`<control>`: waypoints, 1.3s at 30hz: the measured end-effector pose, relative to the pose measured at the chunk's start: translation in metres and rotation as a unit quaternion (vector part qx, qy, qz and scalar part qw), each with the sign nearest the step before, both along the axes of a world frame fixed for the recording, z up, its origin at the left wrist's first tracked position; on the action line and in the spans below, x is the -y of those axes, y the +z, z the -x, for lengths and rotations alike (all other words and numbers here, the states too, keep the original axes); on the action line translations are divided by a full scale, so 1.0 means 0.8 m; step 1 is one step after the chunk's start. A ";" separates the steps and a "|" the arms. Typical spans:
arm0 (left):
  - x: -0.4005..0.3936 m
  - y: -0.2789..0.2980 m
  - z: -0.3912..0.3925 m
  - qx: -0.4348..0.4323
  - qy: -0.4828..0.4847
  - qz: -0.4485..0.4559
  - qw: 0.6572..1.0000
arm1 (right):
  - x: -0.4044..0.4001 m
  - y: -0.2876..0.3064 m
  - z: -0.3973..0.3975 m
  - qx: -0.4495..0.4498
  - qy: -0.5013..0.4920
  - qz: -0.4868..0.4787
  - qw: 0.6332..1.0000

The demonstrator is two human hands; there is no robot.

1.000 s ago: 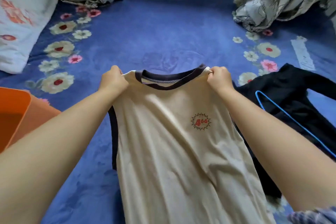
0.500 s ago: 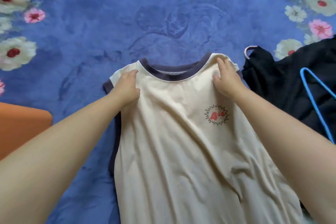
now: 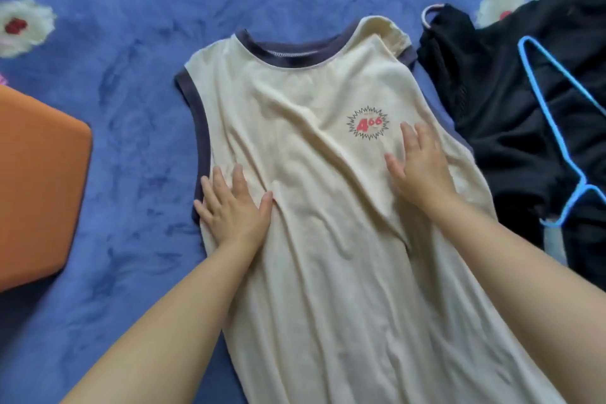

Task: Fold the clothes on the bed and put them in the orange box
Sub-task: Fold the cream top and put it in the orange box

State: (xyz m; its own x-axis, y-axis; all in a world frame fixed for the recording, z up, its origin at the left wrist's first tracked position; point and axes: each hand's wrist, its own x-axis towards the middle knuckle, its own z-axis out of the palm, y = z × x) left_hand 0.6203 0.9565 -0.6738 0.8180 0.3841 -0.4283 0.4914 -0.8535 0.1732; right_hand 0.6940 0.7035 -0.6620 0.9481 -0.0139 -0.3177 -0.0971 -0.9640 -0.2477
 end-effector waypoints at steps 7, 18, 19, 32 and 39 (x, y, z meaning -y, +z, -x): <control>0.030 0.016 0.129 -0.043 0.155 0.067 0.985 | 0.054 0.003 0.169 0.022 -0.100 0.005 0.995; 0.047 0.025 0.285 -0.275 0.102 0.100 0.951 | 0.130 0.002 0.363 -0.128 -0.442 0.038 0.887; 0.049 0.022 0.298 -0.313 0.110 0.113 0.937 | 0.136 0.001 0.370 -0.143 -0.431 0.045 0.890; 0.028 0.033 0.322 -0.240 0.208 0.126 0.940 | 0.155 0.034 0.390 -0.191 -0.377 0.018 0.906; -0.009 0.084 0.319 -0.245 -0.012 -0.028 0.969 | 0.141 0.084 0.372 -0.178 -0.307 0.147 0.923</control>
State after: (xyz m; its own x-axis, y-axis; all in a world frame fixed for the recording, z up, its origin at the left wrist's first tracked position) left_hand 0.3652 0.9640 -0.6063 0.5310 0.4015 -0.7462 0.4825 -0.8672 -0.1232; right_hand 0.3961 0.5907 -0.5945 0.5694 -0.6493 -0.5042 -0.6726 -0.7206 0.1683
